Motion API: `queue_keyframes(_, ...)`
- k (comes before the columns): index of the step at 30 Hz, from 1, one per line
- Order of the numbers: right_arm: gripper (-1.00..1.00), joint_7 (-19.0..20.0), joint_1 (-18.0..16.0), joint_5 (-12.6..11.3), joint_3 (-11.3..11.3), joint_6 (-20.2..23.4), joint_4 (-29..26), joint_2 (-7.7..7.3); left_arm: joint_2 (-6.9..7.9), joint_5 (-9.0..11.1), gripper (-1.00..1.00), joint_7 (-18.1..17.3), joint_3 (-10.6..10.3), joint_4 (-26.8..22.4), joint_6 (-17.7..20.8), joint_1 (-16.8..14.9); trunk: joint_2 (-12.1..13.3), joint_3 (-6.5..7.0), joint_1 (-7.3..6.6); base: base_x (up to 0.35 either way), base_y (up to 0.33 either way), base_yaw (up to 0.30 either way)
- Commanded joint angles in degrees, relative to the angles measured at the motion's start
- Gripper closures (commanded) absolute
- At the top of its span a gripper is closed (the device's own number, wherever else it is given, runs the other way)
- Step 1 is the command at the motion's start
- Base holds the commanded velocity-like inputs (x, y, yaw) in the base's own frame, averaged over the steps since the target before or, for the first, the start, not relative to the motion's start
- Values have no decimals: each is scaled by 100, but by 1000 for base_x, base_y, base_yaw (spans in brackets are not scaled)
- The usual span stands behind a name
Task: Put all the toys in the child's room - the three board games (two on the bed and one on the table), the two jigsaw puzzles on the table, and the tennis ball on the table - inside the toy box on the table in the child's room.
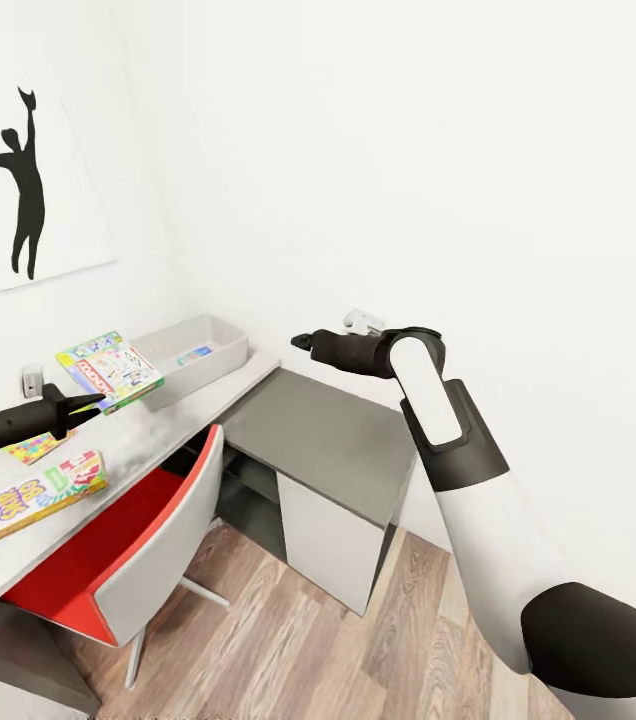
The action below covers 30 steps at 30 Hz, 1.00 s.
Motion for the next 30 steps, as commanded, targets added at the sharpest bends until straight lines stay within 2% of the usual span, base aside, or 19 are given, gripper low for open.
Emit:
queue_keyframes(1,-100,-60,-6,-56,2,8,-5,0,-2,-8,100,-38,27,3,30,-9,-12,-14,4,111,0,277)
queue_keyframes(13,-100,-58,-6,-55,3,8,-5,0,-2,-8,100,-38,33,3,30,-8,-12,-19,4,138,0,58)
queue_keyframes(30,-100,-59,-6,-64,4,8,-5,0,-2,-8,100,-38,28,3,30,-10,-12,-20,4,272,0,13)
